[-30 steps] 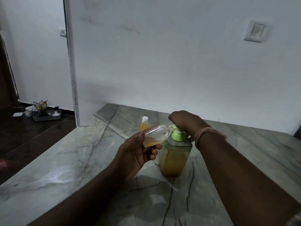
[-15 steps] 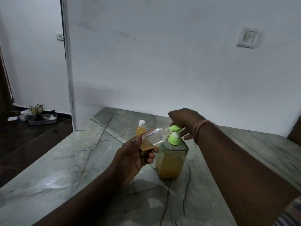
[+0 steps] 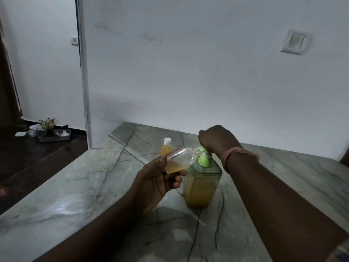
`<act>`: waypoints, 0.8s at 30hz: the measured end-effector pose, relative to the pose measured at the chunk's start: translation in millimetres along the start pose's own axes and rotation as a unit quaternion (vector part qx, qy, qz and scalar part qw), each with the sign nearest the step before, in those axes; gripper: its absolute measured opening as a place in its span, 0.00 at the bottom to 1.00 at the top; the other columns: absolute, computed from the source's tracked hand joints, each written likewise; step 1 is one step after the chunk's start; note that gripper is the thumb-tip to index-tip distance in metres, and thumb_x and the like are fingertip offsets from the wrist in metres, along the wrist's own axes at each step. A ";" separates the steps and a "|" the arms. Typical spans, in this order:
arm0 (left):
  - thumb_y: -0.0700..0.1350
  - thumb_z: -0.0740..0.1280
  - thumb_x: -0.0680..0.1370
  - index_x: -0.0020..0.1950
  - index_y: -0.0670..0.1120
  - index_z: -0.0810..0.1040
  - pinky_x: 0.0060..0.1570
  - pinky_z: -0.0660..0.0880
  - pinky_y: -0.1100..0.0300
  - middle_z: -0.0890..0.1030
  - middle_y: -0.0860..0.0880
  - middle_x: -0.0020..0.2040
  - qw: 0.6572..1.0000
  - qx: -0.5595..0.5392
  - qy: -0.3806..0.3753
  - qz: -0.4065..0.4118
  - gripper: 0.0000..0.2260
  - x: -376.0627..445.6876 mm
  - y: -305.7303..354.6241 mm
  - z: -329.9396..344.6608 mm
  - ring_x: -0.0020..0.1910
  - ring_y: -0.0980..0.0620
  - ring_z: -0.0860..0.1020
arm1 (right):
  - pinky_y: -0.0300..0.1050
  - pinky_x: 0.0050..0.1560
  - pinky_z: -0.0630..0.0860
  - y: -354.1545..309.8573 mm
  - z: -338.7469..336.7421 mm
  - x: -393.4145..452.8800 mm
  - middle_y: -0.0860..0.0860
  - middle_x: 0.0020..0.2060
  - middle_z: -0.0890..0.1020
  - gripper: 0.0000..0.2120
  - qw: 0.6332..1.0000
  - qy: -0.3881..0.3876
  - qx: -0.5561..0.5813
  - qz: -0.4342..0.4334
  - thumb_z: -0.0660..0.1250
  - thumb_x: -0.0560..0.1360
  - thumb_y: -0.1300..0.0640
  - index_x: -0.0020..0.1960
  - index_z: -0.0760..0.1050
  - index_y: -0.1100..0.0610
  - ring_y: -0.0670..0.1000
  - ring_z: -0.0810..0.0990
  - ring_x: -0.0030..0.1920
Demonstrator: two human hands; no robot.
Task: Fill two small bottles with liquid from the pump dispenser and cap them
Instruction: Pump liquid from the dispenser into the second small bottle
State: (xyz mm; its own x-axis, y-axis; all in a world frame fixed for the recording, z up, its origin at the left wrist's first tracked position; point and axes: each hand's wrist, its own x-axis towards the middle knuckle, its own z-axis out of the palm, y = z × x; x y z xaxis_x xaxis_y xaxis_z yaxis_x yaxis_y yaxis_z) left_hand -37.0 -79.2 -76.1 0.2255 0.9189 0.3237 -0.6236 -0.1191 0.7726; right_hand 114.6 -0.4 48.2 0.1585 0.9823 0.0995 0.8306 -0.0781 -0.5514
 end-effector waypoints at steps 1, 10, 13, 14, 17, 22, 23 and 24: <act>0.50 0.61 0.77 0.68 0.42 0.76 0.38 0.78 0.58 0.79 0.35 0.46 1.000 0.002 0.001 -0.001 0.22 0.2 0.3 0.8 0.39 0.47 0.79 | 0.42 0.41 0.69 1.7 2.3 1.4 0.55 0.37 0.77 0.10 1.000 -0.003 -0.003 -0.002 0.59 0.70 0.52 0.34 0.71 0.56 0.56 0.76 0.40; 0.56 0.74 0.70 0.69 0.43 0.74 0.39 0.78 0.59 0.80 0.37 0.47 1.000 0.004 -0.014 -0.005 0.31 0.6 0.3 -1.2 0.39 0.49 0.79 | 0.42 0.39 0.70 -3.0 -2.3 1.4 0.52 0.33 0.76 0.10 0.999 0.003 -0.046 -0.029 0.61 0.71 0.51 0.34 0.71 0.55 0.55 0.76 0.38; 0.56 0.74 0.70 0.69 0.42 0.74 0.40 0.78 0.59 0.80 0.37 0.47 1.000 0.004 -0.014 -0.001 0.32 1.4 0.9 -3.5 0.40 0.49 0.79 | 0.42 0.37 0.69 0.5 2.3 4.2 0.54 0.39 0.79 0.09 0.998 0.003 -0.038 -0.046 0.60 0.72 0.53 0.36 0.73 0.56 0.56 0.77 0.39; 0.56 0.74 0.70 0.69 0.42 0.74 0.40 0.78 0.59 0.80 0.37 0.47 1.000 0.002 -0.014 -0.003 0.32 1.4 0.9 -3.8 0.40 0.49 0.79 | 0.44 0.39 0.71 2.3 5.2 4.4 0.57 0.44 0.79 0.10 0.998 -0.005 -0.036 -0.052 0.59 0.74 0.54 0.40 0.76 0.57 0.57 0.78 0.42; 0.56 0.74 0.70 0.69 0.43 0.75 0.40 0.79 0.59 0.80 0.37 0.46 1.000 -0.003 -0.010 -0.008 0.31 3.0 0.8 -2.5 0.39 0.49 0.79 | 0.45 0.42 0.71 5.8 6.4 4.0 0.57 0.45 0.80 0.10 0.998 0.000 -0.039 -0.049 0.60 0.74 0.55 0.40 0.77 0.58 0.57 0.78 0.41; 0.54 0.68 0.74 0.68 0.43 0.75 0.38 0.78 0.59 0.80 0.36 0.47 1.000 -0.001 0.004 -0.011 0.26 0.9 0.4 -0.3 0.39 0.49 0.79 | 0.43 0.41 0.71 -2.1 -2.3 0.3 0.51 0.34 0.76 0.08 0.997 0.018 -0.064 -0.035 0.62 0.69 0.53 0.33 0.70 0.54 0.55 0.77 0.38; 0.53 0.66 0.74 0.69 0.42 0.74 0.38 0.78 0.59 0.80 0.36 0.47 1.000 0.000 0.006 -0.012 0.26 1.4 0.3 -0.8 0.38 0.49 0.79 | 0.43 0.41 0.71 -3.0 -2.7 1.1 0.51 0.34 0.75 0.08 0.996 0.030 -0.068 -0.042 0.63 0.69 0.52 0.33 0.70 0.54 0.55 0.77 0.39; 0.53 0.64 0.75 0.69 0.42 0.74 0.38 0.78 0.59 0.80 0.36 0.46 1.000 0.001 0.009 -0.012 0.25 1.9 0.3 -1.1 0.38 0.49 0.79 | 0.43 0.41 0.71 -3.0 -2.3 1.8 0.51 0.34 0.75 0.09 0.996 0.039 -0.065 -0.043 0.63 0.70 0.51 0.34 0.70 0.54 0.55 0.77 0.40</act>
State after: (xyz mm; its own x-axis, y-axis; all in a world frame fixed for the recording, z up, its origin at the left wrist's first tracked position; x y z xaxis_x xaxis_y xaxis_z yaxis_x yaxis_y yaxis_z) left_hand -37.6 -77.1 -75.8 0.2270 0.9283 0.2945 -0.6160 -0.0974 0.7817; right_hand 113.7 1.2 51.9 0.1204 0.9705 0.2087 0.9042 -0.0205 -0.4266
